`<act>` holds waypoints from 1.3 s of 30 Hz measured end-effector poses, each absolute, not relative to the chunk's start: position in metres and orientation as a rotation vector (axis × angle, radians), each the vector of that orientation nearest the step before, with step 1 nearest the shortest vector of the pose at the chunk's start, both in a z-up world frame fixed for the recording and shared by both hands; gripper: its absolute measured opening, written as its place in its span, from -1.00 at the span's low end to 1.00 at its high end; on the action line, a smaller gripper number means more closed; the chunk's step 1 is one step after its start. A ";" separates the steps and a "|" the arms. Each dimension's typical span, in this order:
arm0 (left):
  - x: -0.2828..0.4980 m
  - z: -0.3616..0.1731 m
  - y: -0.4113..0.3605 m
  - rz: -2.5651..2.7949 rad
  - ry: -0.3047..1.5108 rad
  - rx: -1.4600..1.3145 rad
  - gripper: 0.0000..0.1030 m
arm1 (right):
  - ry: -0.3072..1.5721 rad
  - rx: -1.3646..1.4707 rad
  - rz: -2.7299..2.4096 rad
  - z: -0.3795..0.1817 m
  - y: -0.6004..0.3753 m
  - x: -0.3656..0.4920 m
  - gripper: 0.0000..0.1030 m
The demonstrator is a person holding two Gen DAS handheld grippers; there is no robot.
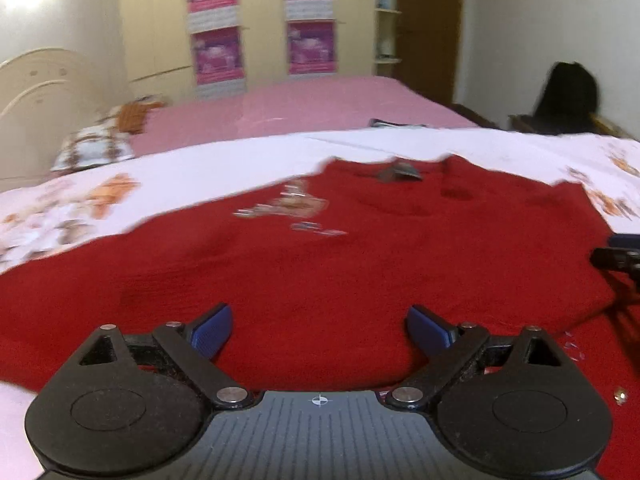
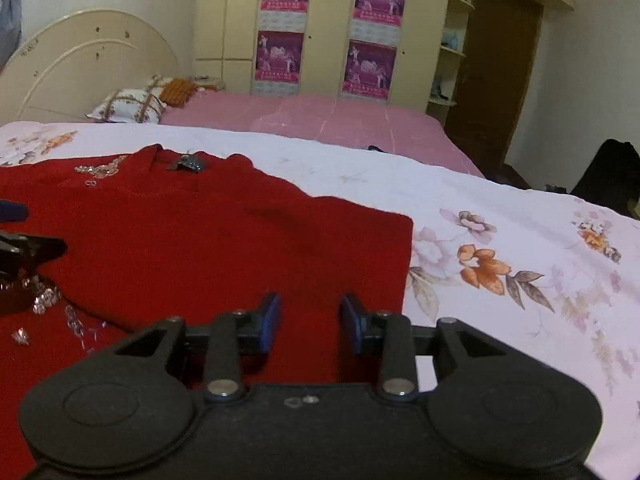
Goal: Fold small clothes
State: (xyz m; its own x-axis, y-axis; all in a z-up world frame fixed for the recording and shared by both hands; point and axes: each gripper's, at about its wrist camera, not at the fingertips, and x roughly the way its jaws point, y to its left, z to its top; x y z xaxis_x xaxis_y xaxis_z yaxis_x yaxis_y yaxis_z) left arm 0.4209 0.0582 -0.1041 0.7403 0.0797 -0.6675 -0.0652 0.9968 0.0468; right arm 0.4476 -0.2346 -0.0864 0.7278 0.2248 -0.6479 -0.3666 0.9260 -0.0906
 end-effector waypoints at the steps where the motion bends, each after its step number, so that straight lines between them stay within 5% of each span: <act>1: 0.412 -0.099 0.066 0.097 0.711 0.004 0.83 | 0.684 -0.181 0.333 -0.080 -0.239 0.448 -0.33; 8: 0.328 -0.084 0.228 0.331 0.545 -0.284 0.82 | 0.684 -0.058 0.335 -0.069 -0.272 0.422 -0.32; 11: 0.289 -0.095 0.319 0.455 0.481 -0.539 0.58 | 0.698 -0.024 0.334 -0.068 -0.279 0.412 -0.32; 15: 0.259 -0.126 0.410 0.550 0.424 -0.894 0.58 | 0.710 0.015 0.324 -0.066 -0.280 0.411 -0.32; 21: 0.258 -0.148 0.456 0.523 0.329 -1.082 0.58 | 0.709 0.020 0.330 -0.064 -0.265 0.414 -0.30; 31: 0.294 -0.151 0.485 0.535 0.346 -1.006 0.57 | 0.690 0.026 0.324 -0.053 -0.261 0.417 -0.28; 33: 0.306 -0.138 0.479 0.592 0.462 -0.835 -0.18 | 0.699 0.042 0.313 -0.054 -0.266 0.418 -0.28; 34: 0.316 -0.132 0.471 0.621 0.539 -0.732 -0.90 | 0.704 0.055 0.307 -0.056 -0.269 0.419 -0.28; 39: 0.350 -0.088 0.385 0.391 0.488 -0.499 -0.92 | 0.716 0.112 0.287 -0.060 -0.278 0.419 -0.28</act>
